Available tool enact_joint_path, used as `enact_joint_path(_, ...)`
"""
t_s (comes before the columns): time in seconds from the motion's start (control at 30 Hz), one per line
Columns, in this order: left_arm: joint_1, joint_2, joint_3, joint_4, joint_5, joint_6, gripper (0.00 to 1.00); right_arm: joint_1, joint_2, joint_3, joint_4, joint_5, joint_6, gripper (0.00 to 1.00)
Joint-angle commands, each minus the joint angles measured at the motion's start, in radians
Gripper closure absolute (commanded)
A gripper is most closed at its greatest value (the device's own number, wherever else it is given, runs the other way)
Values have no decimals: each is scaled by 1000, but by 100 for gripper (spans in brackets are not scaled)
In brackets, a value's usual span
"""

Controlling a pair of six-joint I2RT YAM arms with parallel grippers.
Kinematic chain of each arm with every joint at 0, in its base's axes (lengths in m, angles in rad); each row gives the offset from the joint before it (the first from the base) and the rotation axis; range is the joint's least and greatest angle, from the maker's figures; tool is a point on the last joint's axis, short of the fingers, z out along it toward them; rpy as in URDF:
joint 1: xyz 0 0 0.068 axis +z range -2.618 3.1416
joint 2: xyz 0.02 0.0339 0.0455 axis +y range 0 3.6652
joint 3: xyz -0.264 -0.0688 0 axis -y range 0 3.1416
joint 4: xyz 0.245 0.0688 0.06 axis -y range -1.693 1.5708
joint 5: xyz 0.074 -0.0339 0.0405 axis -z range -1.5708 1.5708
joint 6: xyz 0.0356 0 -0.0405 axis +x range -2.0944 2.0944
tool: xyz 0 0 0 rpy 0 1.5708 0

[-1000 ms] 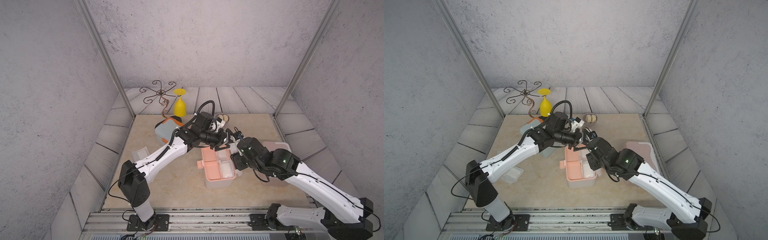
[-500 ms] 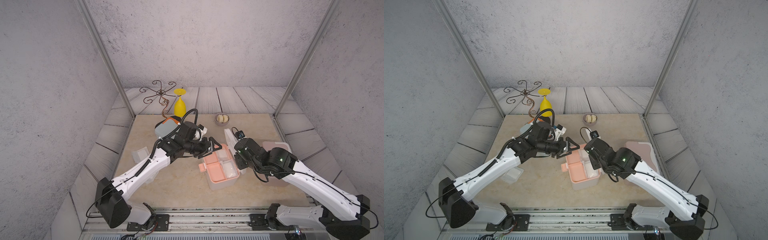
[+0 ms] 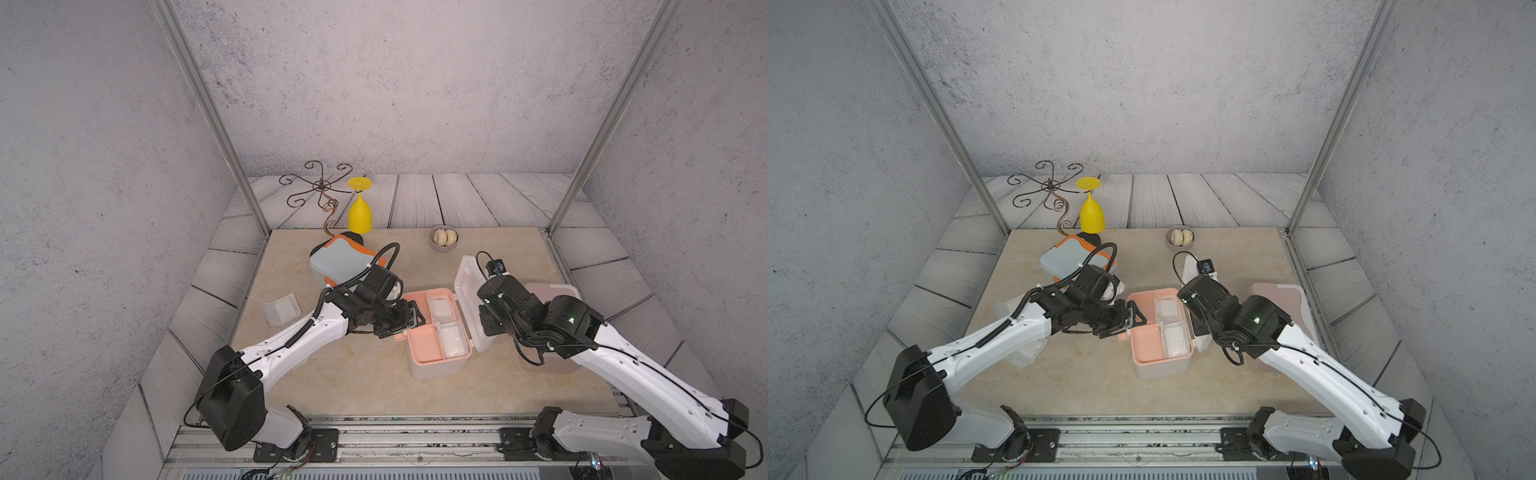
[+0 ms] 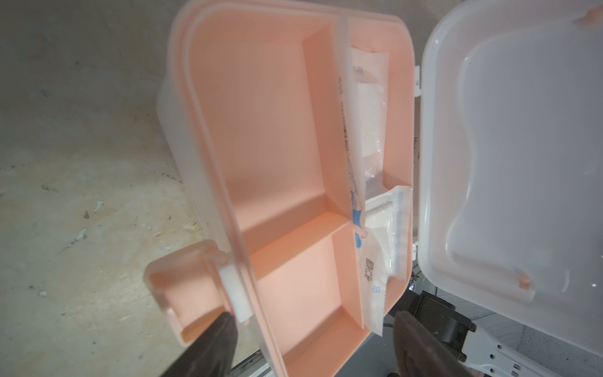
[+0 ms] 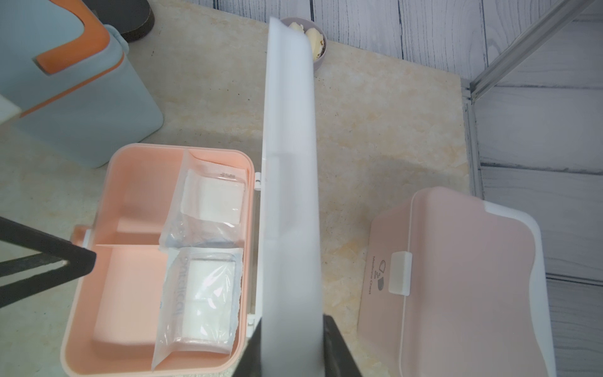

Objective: Open first aid kits and take out gauze
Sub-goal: Open the lid of the first aid kit, then pick up the gauze from the first aid kit.

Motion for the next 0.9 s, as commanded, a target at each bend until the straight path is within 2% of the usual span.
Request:
enact_joint_path(0.0,4,15,9,-56,-44,41,22,-63,-80,-54,54,-109,63,79)
enact_joint_path(0.13,2,-10,70,-129,-95,66,22,-119,-132,-114,101,-191,86,79)
enact_joint_path(0.3,-21,9,188,-212,-129,98,26,-129,-157,-148,135,-222,110,79)
enact_joint_path(0.5,-84,169,392,-359,-207,174,35,-131,-180,-181,149,-225,123,79)
enact_joint_path(0.6,-92,246,476,-430,-277,209,35,-132,-186,-188,149,-224,124,79)
enact_joint_path(0.77,-92,325,542,-469,-340,230,37,-134,-195,-196,153,-223,124,79)
enact_joint_path(0.87,-92,359,556,-470,-333,233,42,-135,-199,-198,155,-220,124,79)
